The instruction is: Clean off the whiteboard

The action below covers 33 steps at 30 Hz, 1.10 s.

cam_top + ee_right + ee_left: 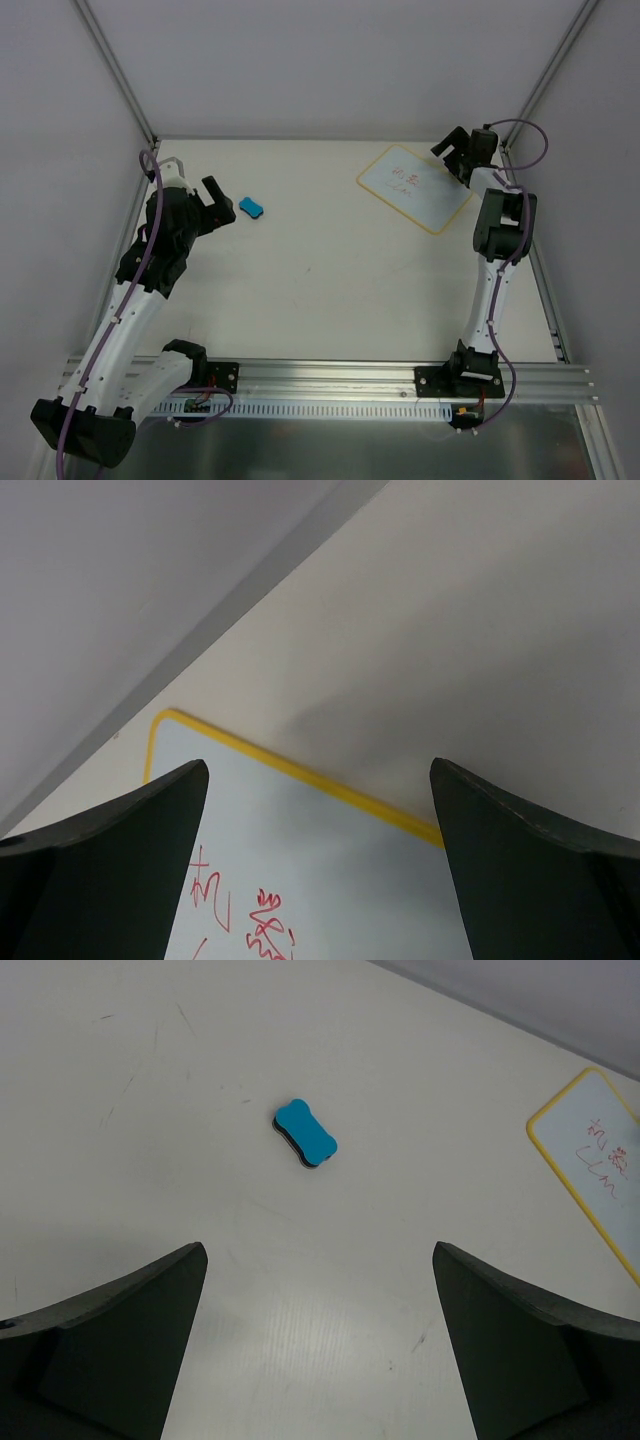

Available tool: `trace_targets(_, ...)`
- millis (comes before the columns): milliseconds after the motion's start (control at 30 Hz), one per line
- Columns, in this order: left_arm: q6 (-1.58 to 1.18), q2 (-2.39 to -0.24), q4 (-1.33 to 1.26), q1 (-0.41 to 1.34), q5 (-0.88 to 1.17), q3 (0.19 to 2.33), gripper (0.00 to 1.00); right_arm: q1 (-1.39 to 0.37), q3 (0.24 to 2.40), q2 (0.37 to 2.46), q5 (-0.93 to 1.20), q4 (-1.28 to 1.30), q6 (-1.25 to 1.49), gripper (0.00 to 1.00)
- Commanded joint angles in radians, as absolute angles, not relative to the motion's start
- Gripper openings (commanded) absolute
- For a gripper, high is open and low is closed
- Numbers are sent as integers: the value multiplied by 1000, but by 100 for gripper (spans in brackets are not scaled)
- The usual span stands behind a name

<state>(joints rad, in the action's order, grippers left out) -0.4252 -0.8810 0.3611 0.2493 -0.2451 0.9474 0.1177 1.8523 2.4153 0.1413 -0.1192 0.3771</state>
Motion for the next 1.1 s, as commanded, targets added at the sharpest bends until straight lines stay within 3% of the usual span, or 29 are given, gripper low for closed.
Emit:
trace_targets(0, -460, -888, 330, 256, -262, 960, 99, 121, 1901, 2441, 158, -104, 468, 99)
trace_targets(233, -460, -876, 331, 256, -249, 948, 99, 117, 1896, 2453, 232, -45, 526, 99)
trace_targets(733, -449, -747, 331, 255, -189, 844, 99, 31, 1528, 2215, 245, -28, 537, 99)
trace_targets(1067, -446, -652, 331, 256, -140, 779, 99, -75, 1448, 2146, 285, 101, 419, 99)
